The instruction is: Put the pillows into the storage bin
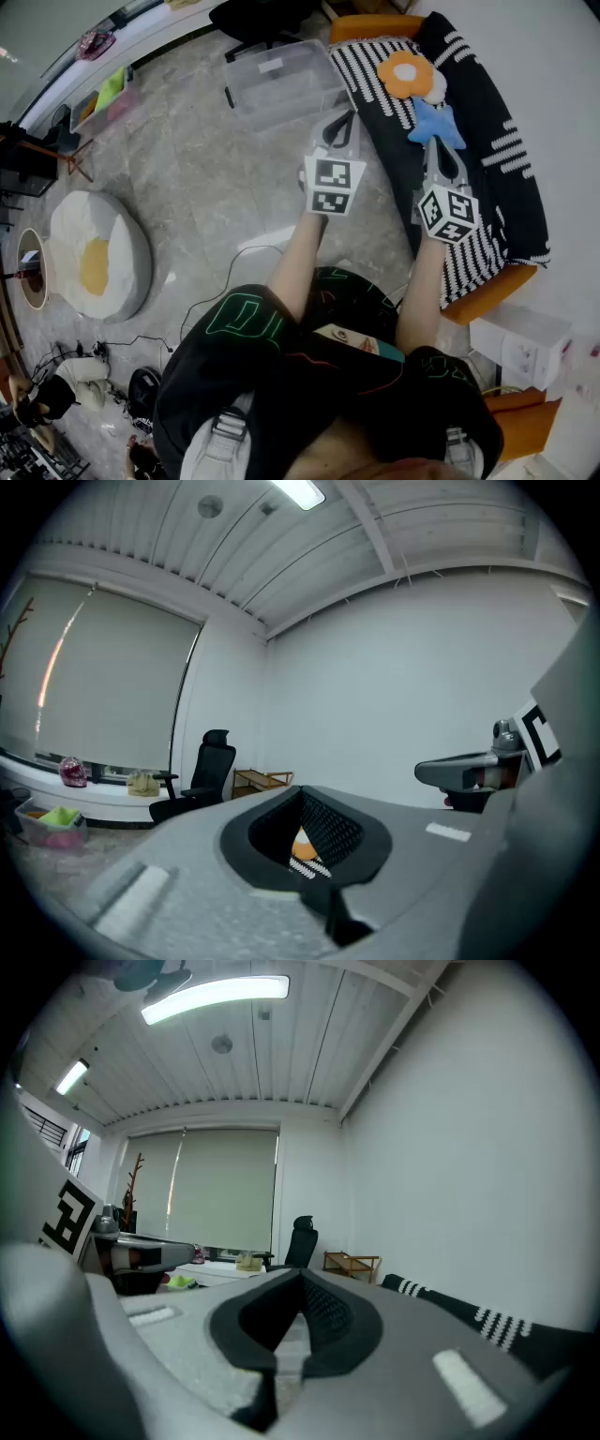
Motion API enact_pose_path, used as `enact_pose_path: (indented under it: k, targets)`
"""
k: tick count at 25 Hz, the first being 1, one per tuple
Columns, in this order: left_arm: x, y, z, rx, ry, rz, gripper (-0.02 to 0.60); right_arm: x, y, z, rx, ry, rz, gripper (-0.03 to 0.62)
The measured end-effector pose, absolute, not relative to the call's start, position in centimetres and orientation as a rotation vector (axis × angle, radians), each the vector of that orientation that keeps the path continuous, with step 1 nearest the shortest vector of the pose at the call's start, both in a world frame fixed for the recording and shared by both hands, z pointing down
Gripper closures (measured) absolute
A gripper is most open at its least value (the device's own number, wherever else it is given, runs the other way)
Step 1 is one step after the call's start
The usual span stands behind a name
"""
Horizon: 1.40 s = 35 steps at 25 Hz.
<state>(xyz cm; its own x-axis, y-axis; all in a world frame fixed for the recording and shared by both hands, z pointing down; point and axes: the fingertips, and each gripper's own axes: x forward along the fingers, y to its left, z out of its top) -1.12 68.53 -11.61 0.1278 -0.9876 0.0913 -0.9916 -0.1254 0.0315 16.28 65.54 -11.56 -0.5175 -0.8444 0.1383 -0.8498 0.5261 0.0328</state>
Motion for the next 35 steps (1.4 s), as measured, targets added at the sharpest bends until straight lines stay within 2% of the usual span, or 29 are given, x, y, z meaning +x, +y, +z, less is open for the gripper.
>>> enact_pose_path:
  k: [10,20,35]
  targets:
    - [-3.2,67.4,-12.2,2.296,-2.027,0.011,0.571,16.1,64.3,-12.7,1.573,-2.626,0.055,0.592]
    - [-0.9,63.1,-9.3,2.298,-1.948,0.054,0.571,18.7,60.5,-10.3,1.600,-2.569,0.145,0.591]
    - [-2.8,42.5,-3.2,2.093,-2.011,0.218,0.571,15.0,37.0,-3.0,1.404,-2.612,0.367,0.592]
